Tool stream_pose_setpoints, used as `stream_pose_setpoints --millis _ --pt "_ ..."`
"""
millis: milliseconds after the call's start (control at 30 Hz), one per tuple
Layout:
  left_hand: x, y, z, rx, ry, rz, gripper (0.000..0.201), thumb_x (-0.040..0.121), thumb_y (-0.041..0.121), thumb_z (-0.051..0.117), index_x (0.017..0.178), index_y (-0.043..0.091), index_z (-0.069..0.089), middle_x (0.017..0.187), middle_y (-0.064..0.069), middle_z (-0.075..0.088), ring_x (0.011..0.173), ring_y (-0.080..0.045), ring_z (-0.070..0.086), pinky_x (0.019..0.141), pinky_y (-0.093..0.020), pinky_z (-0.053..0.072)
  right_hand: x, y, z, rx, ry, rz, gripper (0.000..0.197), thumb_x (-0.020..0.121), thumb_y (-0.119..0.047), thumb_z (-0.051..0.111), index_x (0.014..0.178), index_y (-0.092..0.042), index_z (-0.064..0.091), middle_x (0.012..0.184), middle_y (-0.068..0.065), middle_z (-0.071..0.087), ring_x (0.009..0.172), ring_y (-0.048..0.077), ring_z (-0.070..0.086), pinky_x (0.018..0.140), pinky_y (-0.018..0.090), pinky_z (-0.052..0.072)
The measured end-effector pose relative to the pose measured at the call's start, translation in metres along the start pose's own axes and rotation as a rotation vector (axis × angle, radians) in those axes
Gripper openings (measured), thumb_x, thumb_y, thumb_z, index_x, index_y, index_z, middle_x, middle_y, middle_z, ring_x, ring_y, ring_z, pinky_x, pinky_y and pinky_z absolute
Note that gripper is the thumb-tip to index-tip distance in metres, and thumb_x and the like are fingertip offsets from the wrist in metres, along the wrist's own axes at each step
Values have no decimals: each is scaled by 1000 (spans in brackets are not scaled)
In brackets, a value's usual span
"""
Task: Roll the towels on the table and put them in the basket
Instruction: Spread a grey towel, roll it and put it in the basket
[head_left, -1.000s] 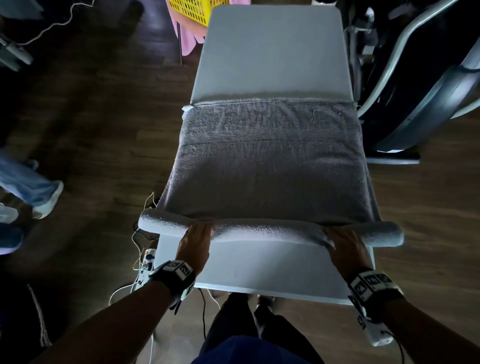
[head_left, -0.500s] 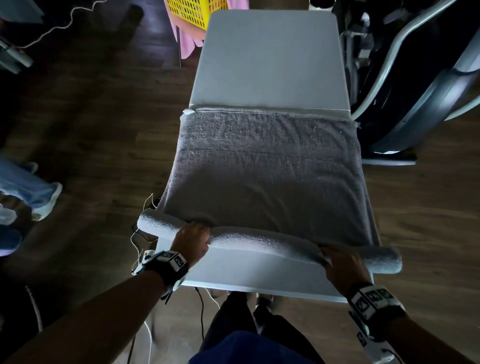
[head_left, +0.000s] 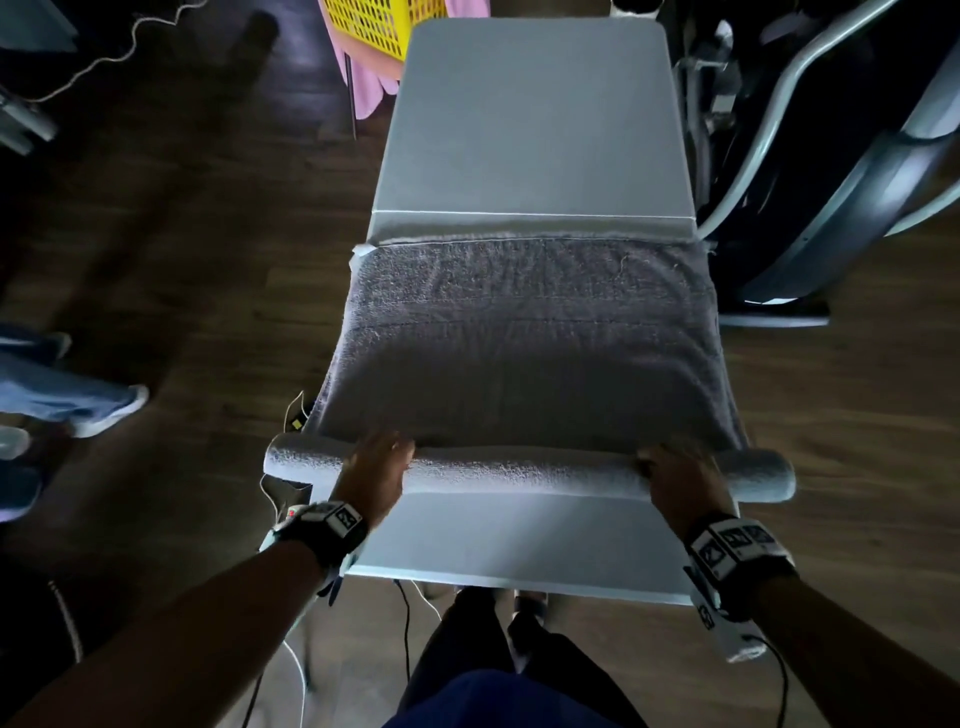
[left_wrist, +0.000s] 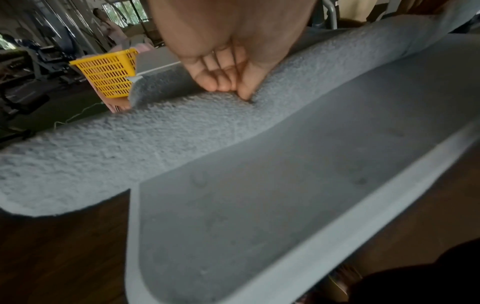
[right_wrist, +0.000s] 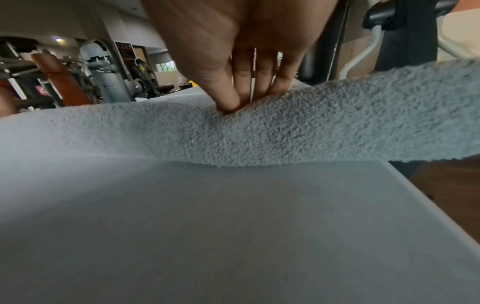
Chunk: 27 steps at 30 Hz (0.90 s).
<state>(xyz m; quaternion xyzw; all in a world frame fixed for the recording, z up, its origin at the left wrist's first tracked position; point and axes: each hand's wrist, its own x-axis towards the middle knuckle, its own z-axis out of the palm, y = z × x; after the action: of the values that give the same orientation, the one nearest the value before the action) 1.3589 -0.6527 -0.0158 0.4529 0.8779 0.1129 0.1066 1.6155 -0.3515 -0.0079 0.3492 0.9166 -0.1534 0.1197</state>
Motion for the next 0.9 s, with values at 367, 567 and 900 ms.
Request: stream_pose_setpoints --millis 367,567,900 --pt "-22 18 19 83 46 0 57 57 -13 61 112 0 61 104 -15 60 96 -31 52 78 -38 54 -39 5 23 -69 118 -172 48 63 -30 83 103 -7 71 103 10 69 93 30 65 90 38 33" --pt "-1 19 7 146 -41 24 45 43 -10 79 84 5 69 75 -10 64 69 -32 62 59 -30 52 -18 -8 20 -70 52 -121 46 42 -18 82 86 -9 72 83 7 70 81 31 65 79 40 43" --pt "-23 24 3 70 -203 -51 28 44 12 72 70 12 65 67 -7 65 62 -30 64 53 -29 52 -29 -5 9 -138 -188 -27 43 75 -55 54 113 -36 63 118 -11 61 117 15 49 97 37 26"
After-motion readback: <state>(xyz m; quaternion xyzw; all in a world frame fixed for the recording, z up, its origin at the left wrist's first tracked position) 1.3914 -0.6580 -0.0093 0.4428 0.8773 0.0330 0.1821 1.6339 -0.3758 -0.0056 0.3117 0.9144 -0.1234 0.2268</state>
